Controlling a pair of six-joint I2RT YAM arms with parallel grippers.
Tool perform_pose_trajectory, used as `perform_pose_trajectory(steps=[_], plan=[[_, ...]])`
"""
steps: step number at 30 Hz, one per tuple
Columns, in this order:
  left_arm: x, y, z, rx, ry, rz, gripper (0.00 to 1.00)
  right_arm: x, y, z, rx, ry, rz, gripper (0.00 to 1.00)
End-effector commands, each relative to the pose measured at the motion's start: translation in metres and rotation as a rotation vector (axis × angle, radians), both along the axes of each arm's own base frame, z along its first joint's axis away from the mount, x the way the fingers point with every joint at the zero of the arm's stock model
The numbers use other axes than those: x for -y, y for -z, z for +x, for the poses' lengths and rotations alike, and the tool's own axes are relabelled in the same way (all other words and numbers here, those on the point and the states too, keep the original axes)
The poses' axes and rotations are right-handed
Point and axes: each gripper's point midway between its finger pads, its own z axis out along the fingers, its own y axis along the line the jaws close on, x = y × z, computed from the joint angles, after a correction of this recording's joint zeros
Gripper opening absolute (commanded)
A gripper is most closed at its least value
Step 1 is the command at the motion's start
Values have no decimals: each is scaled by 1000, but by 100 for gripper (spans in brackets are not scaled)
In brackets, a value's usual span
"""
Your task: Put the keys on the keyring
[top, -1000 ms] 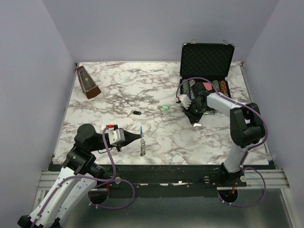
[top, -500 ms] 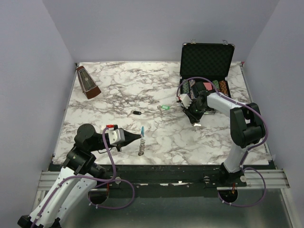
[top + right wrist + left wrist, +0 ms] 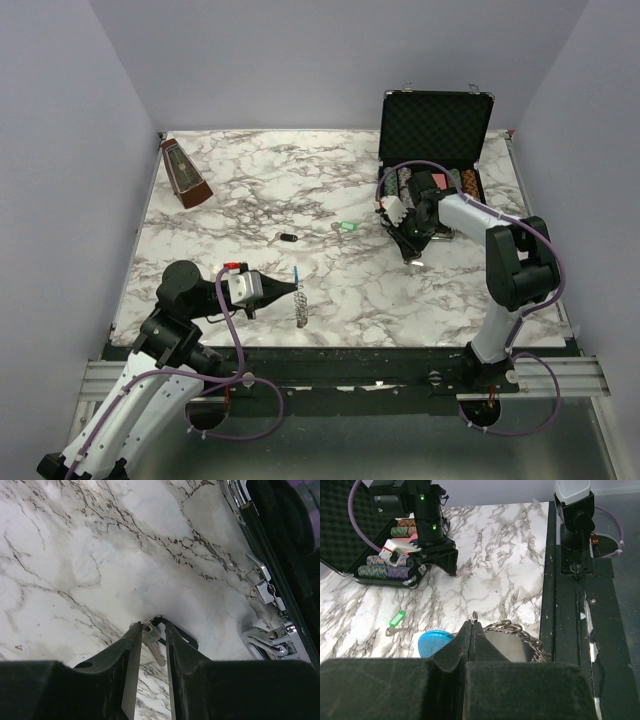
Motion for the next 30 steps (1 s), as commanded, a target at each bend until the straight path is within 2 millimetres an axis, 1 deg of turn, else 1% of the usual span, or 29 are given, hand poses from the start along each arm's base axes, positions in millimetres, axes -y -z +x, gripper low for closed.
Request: perform_pose_trajectory(steps=[1, 11, 18, 24, 30], plan=[[0, -5, -4, 25, 23, -12, 0, -6, -10, 9, 17, 24, 54, 33], [0, -6, -3, 26, 20, -13, 0, -11, -10, 8, -8, 38, 86, 33], [0, -6, -4, 26, 22, -13, 0, -9, -7, 9, -15, 48, 82, 34], [0, -6, -4, 26, 22, -13, 0, -9, -7, 8, -16, 42, 83, 37], [0, -6, -4, 26, 22, -13, 0, -7, -6, 11, -1, 53, 71, 38]])
